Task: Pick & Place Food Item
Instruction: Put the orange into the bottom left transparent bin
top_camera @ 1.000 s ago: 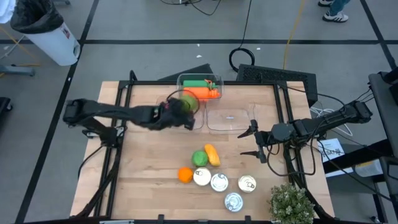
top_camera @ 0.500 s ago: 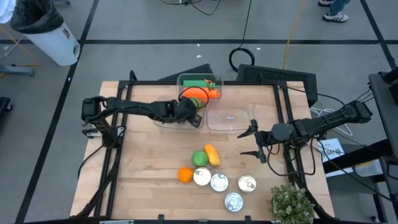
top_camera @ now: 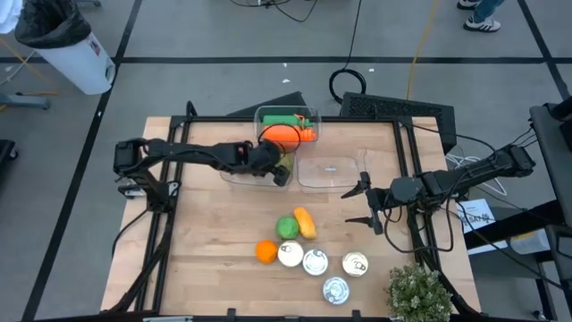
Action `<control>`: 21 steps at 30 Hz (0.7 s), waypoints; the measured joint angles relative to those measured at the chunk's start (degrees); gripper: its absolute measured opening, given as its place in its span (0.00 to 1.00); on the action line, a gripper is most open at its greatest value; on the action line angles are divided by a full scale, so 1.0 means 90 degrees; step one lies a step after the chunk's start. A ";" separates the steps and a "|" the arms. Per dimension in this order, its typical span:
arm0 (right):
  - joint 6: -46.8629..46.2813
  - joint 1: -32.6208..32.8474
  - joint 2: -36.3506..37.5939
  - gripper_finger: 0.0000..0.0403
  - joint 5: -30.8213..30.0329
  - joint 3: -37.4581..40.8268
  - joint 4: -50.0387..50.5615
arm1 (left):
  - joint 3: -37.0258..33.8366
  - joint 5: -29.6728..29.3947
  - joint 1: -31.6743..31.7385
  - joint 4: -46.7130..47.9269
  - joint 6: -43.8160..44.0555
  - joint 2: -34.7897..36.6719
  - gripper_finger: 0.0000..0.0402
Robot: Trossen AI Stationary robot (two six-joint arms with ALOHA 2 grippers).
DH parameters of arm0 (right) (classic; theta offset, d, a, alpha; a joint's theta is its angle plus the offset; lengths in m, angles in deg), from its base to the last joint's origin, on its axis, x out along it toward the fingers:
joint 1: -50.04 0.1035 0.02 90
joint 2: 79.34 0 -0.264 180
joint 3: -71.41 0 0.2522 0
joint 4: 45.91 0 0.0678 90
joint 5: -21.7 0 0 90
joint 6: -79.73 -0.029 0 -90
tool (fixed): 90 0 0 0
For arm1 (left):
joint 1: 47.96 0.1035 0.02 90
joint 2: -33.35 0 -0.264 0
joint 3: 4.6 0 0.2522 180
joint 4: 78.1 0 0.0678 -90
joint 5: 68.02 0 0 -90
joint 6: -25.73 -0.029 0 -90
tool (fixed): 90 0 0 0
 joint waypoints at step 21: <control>0.0000 0.0000 0.0000 0.79 0.0000 0.0000 -0.0015 | 0.0004 0.0276 -0.3721 -0.0078 -0.0577 0.0505 0.90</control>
